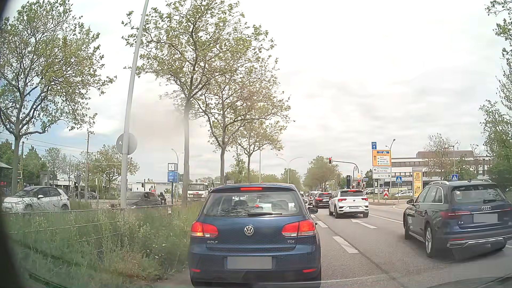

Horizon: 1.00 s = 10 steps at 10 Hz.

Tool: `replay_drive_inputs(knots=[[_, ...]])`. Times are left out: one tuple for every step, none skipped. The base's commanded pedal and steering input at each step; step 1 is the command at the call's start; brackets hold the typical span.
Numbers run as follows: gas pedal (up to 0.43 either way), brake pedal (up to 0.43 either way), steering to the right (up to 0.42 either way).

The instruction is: Follow the waypoints while adhering to traffic rules and regulations

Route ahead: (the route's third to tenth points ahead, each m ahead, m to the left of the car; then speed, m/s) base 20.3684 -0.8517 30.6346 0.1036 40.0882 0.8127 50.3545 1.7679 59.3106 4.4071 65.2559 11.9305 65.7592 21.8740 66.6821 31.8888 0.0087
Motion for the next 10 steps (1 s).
replay_drive_inputs(knots=[[0.000,0.262,0.008],[0.000,0.262,0.008],[0.000,0.262,0.008],[0.000,0.262,0.008],[0.000,0.262,0.007],[0.000,0.262,0.007],[0.000,0.262,0.007],[0.000,0.262,0.007],[0.000,0.262,0.007],[0.000,0.262,0.007]])
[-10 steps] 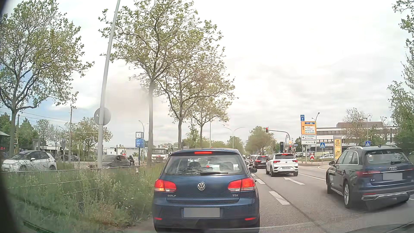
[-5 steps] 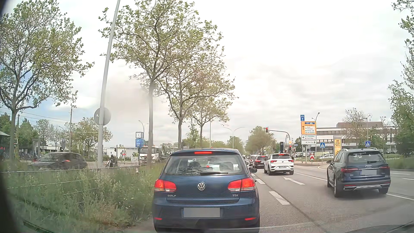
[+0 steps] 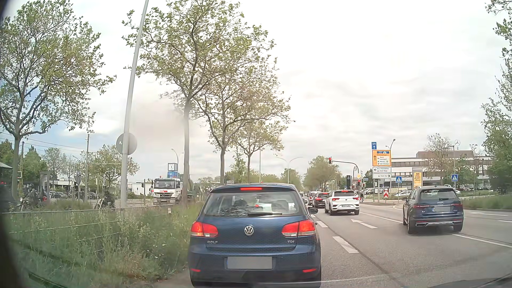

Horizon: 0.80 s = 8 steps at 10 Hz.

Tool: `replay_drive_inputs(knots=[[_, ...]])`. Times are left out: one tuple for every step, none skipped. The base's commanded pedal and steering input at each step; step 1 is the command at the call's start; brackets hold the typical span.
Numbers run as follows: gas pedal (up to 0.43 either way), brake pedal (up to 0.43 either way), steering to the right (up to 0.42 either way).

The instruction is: Follow the waypoints while adhering to traffic rules and regulations

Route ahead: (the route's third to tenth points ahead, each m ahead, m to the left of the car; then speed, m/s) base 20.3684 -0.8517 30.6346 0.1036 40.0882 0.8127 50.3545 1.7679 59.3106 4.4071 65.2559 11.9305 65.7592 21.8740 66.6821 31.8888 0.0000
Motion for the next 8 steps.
replay_drive_inputs(knots=[[0.000,0.262,0.007],[0.000,0.262,0.007],[0.000,0.262,0.007],[0.000,0.262,0.006],[0.000,0.262,0.006],[0.000,0.262,0.006],[0.000,0.262,0.006],[0.000,0.262,0.006]])
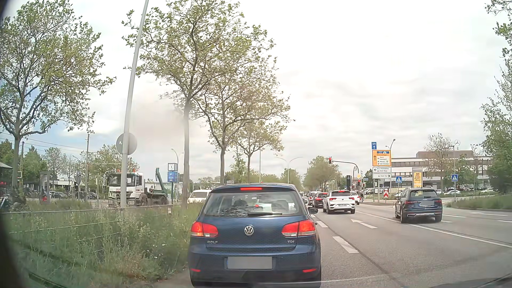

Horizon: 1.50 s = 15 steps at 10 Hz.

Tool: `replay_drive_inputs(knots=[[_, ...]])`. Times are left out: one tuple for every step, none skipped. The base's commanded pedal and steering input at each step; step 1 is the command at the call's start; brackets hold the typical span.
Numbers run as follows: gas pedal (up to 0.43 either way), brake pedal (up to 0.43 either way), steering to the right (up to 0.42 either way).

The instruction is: Follow the waypoints while adhering to traffic rules and regulations

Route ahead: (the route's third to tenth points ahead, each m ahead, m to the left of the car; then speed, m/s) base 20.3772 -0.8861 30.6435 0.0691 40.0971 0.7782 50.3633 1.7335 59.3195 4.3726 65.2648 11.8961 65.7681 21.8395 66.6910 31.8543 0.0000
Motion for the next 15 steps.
replay_drive_inputs(knots=[[0.000,0.262,0.006],[0.000,0.262,0.006],[0.000,0.268,0.006],[0.000,0.268,0.005],[0.000,0.262,0.005],[0.000,0.268,0.006],[0.000,0.262,0.006],[0.000,0.268,0.006],[0.000,0.268,0.005],[0.000,0.268,0.006],[0.000,0.268,0.006],[0.000,0.268,0.005],[0.000,0.268,0.006],[0.000,0.268,0.006],[0.000,0.268,0.006]])
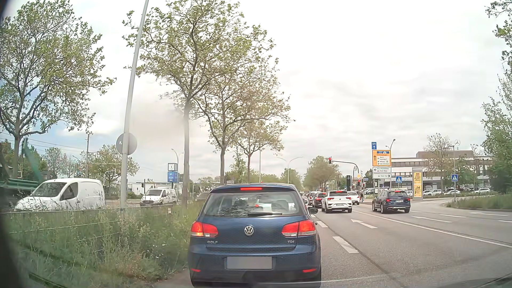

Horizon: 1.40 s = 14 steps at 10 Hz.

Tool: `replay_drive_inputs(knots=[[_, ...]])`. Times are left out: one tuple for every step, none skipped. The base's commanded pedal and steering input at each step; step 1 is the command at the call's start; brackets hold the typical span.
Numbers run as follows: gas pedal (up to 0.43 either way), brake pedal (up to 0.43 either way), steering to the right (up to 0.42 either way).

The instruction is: Follow the waypoints while adhering to traffic rules and regulations

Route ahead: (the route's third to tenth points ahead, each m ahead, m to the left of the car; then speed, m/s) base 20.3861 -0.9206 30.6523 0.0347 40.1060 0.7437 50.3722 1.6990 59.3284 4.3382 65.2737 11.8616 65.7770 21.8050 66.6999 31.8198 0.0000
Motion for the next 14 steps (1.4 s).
replay_drive_inputs(knots=[[0.000,0.268,0.005],[0.000,0.268,0.005],[0.000,0.268,0.005],[0.000,0.268,0.005],[0.000,0.268,0.005],[0.000,0.268,0.005],[0.000,0.268,0.006],[0.000,0.268,0.006],[0.000,0.268,0.006],[0.000,0.268,0.005],[0.000,0.268,0.005],[0.000,0.268,0.005],[0.000,0.268,0.006],[0.000,0.268,0.006]])
